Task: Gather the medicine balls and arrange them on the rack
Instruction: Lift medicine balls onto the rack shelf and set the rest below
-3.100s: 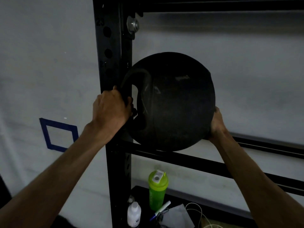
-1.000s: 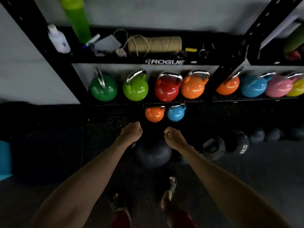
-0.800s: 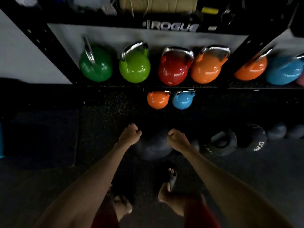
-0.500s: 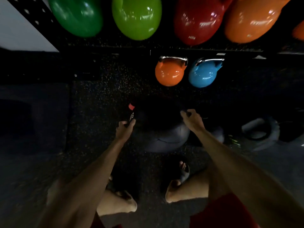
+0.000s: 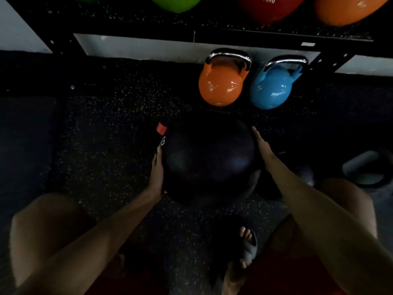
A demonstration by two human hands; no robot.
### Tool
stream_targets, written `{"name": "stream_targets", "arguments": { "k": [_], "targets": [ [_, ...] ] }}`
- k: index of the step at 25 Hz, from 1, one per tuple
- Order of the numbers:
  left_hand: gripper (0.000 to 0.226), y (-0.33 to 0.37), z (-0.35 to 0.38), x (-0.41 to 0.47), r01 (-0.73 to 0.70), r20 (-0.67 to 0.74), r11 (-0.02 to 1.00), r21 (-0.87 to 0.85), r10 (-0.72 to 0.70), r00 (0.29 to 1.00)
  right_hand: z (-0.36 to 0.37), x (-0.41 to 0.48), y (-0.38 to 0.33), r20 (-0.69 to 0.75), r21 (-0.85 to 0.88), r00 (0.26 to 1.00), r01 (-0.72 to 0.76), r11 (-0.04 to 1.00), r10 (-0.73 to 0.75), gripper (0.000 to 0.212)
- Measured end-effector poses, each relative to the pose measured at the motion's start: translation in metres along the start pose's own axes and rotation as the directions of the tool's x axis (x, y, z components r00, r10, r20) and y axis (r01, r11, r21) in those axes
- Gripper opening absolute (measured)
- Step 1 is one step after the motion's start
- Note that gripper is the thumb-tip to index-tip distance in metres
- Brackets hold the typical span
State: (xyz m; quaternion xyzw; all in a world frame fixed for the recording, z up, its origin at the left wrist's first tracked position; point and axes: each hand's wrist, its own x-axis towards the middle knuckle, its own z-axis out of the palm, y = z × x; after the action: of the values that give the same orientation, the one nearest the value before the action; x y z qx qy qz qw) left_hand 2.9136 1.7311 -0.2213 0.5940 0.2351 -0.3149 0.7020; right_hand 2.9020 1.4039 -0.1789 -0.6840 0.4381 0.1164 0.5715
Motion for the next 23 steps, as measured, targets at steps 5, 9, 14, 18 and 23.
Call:
{"name": "stream_targets", "arguments": {
  "k": [5,9,14,18,23],
  "targets": [
    [0.072,-0.012,-0.003,-0.001,-0.035,-0.006,0.994,-0.102,0.034,0.999,0.011,-0.004,0.008,-0.007,-0.034,0.996,0.092,0.995,-0.093,0.054],
    [0.071,-0.005,-0.012,-0.015,-0.039,0.043,0.965,-0.258,0.052,0.998,0.017,-0.031,0.016,-0.030,0.032,0.994,0.105,0.994,-0.104,0.053],
    [0.071,0.059,-0.032,-0.077,-0.086,0.027,0.975,-0.203,0.094,0.995,0.014,-0.113,0.000,-0.036,0.169,0.992,0.127,0.977,-0.123,0.046],
    [0.063,0.132,-0.044,-0.166,-0.162,0.018,0.971,-0.175,0.168,0.986,0.002,-0.200,-0.069,-0.066,0.229,0.968,0.249,0.941,-0.241,0.043],
    [0.066,0.277,-0.044,-0.310,-0.296,0.031,0.945,-0.138,0.303,0.952,-0.032,-0.344,-0.194,-0.089,0.265,0.928,0.373,0.889,-0.363,0.037]
  ]
}}
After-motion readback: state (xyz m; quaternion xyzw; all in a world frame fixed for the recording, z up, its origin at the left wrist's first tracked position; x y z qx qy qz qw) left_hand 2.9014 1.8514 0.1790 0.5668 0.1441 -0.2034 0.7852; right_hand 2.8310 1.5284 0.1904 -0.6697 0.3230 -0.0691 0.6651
